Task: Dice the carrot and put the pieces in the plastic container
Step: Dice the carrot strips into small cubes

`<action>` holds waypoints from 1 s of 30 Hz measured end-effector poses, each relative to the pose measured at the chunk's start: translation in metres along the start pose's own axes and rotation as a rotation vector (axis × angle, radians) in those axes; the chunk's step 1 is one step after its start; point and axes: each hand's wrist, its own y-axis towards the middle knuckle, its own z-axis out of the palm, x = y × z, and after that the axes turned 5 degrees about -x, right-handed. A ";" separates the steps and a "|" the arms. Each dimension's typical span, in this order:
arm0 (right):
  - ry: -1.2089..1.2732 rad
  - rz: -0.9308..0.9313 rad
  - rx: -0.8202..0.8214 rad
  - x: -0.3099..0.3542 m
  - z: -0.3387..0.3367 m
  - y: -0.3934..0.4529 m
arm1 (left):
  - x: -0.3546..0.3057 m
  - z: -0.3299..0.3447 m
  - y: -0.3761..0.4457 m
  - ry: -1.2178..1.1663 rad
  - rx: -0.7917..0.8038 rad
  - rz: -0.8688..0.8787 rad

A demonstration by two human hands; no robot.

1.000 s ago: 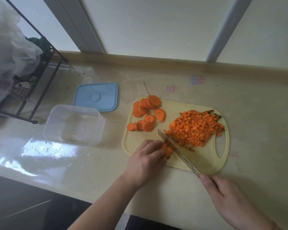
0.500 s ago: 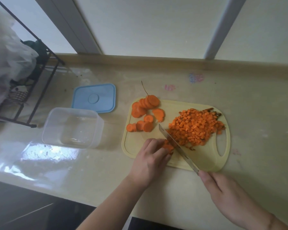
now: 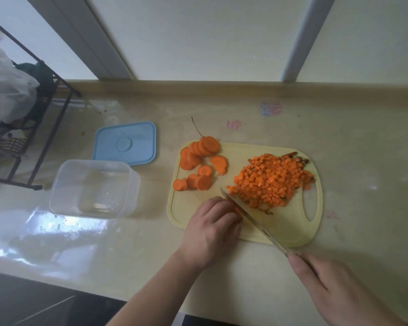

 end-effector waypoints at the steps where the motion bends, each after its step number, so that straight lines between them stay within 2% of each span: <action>1: 0.004 0.008 -0.008 0.002 0.000 -0.002 | 0.001 0.000 -0.001 -0.012 0.002 0.002; 5: 0.017 0.009 -0.024 0.008 -0.001 -0.006 | 0.002 0.001 -0.003 -0.029 -0.008 -0.020; 19: -0.182 -0.079 -0.100 0.009 0.009 0.003 | 0.005 0.006 -0.006 -0.054 -0.052 -0.033; 30: -0.028 -0.077 -0.073 0.005 0.005 0.014 | 0.003 0.006 -0.010 -0.051 -0.044 -0.062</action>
